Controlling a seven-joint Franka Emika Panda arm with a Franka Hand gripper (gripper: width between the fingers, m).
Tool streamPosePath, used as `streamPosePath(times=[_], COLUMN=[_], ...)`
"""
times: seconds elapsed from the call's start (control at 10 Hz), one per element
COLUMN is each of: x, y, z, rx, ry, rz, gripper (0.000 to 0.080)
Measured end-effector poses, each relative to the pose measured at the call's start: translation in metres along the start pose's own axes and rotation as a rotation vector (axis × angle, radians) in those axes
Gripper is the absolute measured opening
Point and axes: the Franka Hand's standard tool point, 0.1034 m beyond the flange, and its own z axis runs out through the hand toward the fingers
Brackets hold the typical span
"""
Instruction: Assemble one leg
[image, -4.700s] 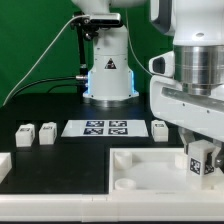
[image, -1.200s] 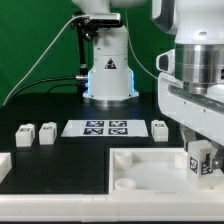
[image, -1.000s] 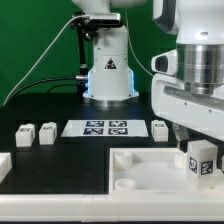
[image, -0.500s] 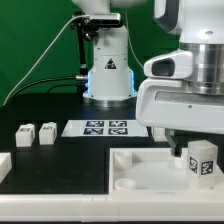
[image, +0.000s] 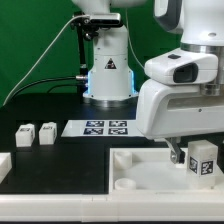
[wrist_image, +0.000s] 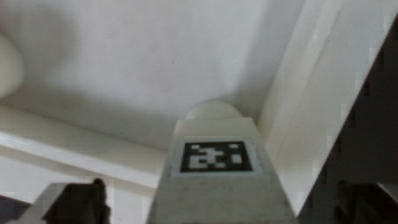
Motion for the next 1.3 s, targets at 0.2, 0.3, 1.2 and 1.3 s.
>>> streamPosePath(times=[0.2, 0.3, 1.2, 1.3], x=[-0.0002, -0.0002, 0.0001, -0.0009], y=[0.0003, 0.0004, 0.0033, 0.0074], z=[0.0001, 0.0002, -0.0003, -0.0004], rx=[0.0, 0.0, 0.0, -0.007], ry=[0.0, 0.0, 0.013, 0.012], rz=[0.0, 0.001, 0.71, 0.806], gripper=[0.0526, 0.0379, 0.029, 0.0291])
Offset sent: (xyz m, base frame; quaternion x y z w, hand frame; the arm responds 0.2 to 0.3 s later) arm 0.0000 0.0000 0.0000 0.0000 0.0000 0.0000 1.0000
